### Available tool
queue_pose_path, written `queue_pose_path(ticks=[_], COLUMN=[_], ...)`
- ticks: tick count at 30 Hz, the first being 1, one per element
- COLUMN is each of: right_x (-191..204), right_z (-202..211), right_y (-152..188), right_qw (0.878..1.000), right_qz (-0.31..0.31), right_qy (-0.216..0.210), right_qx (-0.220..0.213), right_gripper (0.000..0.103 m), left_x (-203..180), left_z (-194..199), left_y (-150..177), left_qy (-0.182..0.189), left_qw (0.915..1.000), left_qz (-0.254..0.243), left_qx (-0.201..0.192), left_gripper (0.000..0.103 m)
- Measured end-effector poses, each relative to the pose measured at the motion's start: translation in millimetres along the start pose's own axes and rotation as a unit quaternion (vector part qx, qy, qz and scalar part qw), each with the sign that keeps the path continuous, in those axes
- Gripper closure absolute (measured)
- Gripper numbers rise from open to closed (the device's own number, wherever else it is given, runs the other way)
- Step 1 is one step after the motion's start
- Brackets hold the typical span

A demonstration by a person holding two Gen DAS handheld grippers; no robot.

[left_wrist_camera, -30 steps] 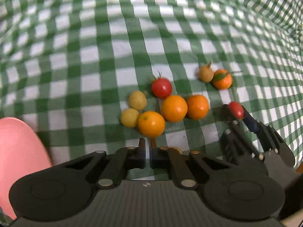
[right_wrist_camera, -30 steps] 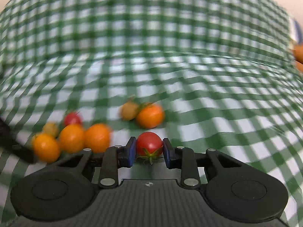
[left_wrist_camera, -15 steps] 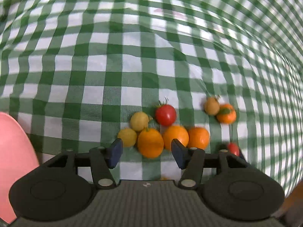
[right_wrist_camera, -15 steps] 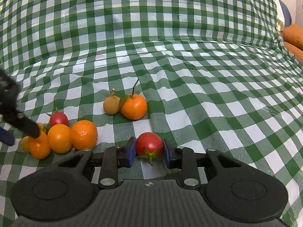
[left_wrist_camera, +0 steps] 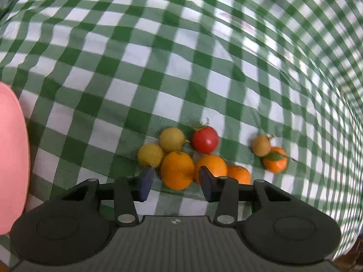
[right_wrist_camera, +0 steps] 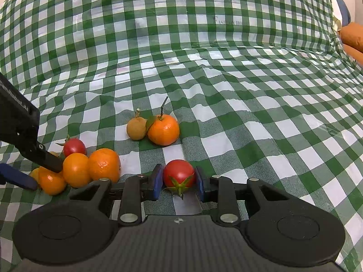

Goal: Organize fruits
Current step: 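Close the right gripper on the red tomato while the left grips the small orange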

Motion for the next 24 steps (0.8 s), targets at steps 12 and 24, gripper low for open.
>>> queue_pose_path(ticks=[12, 24], right_x=[0.8, 10.0], right_z=[0.6, 49.9], right_y=[-2.0, 0.4], right_qw=[1.0, 0.999], right_qz=[-0.008, 0.002], right_qy=[-0.007, -0.004], right_qx=[-0.005, -0.053], right_gripper=[0.072, 0.072], left_x=[1.7, 74.7], left_z=[-0.2, 122.5], left_y=[-1.4, 76.7], left_qy=[-0.012, -0.022], left_qw=[0.9999, 0.9955], left_qz=[-0.008, -0.087], left_qx=[0.001, -0.033], left_gripper=[0.065, 0.065])
Point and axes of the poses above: each gripper's, at about its wrist camera, not at the fingertips, and z roughly against the way its jaws point, x to its left, y to its underside, the point moved 2 cm from there along -z, roughly the way its jaws point, and after that the axes turned 12 degrees about -z, right-handed, at the moved point
